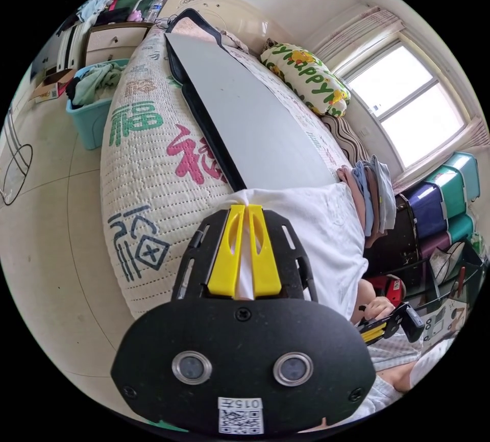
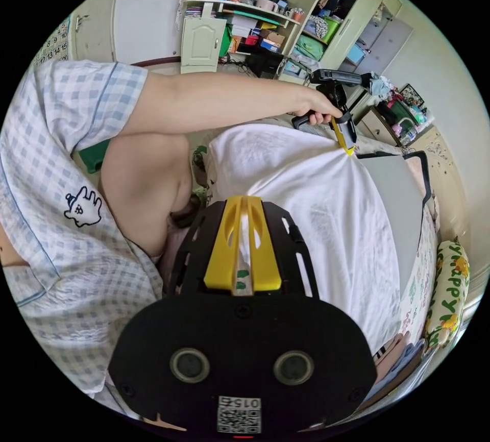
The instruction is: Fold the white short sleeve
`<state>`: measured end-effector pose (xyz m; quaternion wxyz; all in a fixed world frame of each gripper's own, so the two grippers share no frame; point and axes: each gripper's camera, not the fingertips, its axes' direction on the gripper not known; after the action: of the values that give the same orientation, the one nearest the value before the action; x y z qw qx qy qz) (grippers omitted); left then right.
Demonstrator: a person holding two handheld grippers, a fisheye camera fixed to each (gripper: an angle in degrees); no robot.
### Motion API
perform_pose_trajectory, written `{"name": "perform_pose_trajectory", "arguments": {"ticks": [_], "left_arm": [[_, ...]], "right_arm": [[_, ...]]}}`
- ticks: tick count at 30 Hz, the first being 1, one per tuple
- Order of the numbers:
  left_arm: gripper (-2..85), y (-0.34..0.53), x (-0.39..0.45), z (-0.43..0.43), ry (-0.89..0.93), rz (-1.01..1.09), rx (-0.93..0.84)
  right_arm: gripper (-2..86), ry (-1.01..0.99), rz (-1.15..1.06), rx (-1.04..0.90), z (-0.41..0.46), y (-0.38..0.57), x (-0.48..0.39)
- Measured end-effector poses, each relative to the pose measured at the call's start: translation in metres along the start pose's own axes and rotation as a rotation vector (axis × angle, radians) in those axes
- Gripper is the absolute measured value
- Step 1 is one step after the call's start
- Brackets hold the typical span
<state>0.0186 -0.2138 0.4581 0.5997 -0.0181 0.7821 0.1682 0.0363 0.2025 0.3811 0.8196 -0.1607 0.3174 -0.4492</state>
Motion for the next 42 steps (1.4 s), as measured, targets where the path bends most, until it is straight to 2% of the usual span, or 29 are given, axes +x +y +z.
{"name": "perform_pose_trajectory", "arguments": {"ticks": [3, 8, 14, 17, 22, 25, 28, 33, 37, 40, 42], "left_arm": [[-0.1, 0.000, -0.007, -0.008, 0.018, -0.006, 0.000], [0.7, 0.002, -0.019, -0.025, 0.057, -0.010, -0.017], [2.1, 0.006, -0.021, -0.055, 0.053, 0.004, -0.012], [4.3, 0.006, -0.016, -0.062, 0.092, 0.023, -0.007], [6.4, -0.002, -0.003, -0.046, 0.106, 0.026, -0.050], [6.2, -0.008, 0.006, -0.029, 0.103, 0.013, -0.077], [4.1, -0.011, 0.014, -0.025, 0.073, 0.018, -0.099], [1.7, -0.015, 0.053, -0.037, -0.085, 0.087, -0.153], [1.6, -0.014, 0.097, -0.069, -0.306, 0.098, -0.145], [2.4, -0.013, 0.150, -0.094, -0.471, 0.143, -0.047], [3.8, -0.014, 0.197, -0.101, -0.434, 0.247, 0.047]], "right_arm": [[-0.3, -0.005, -0.004, 0.015, -0.012, 0.002, 0.001], [-1.0, -0.157, -0.005, 0.086, -0.049, 0.013, 0.018], [-0.8, -0.057, 0.113, 0.127, -0.084, 0.031, 0.050], [0.4, -0.096, 0.113, 0.147, -0.093, 0.030, 0.056], [5.5, -0.118, 0.077, 0.007, -0.076, 0.005, 0.051], [2.2, -0.058, 0.061, -0.042, -0.074, -0.004, 0.049], [0.1, -0.097, 0.045, -0.050, -0.086, -0.009, 0.054], [-0.1, -0.148, 0.097, -0.013, -0.123, 0.000, 0.078], [2.0, -0.221, 0.171, 0.130, -0.195, 0.041, 0.119], [4.8, -0.110, 0.270, 0.244, -0.252, 0.089, 0.147], [4.9, 0.014, 0.331, 0.273, -0.278, 0.118, 0.160]]}}
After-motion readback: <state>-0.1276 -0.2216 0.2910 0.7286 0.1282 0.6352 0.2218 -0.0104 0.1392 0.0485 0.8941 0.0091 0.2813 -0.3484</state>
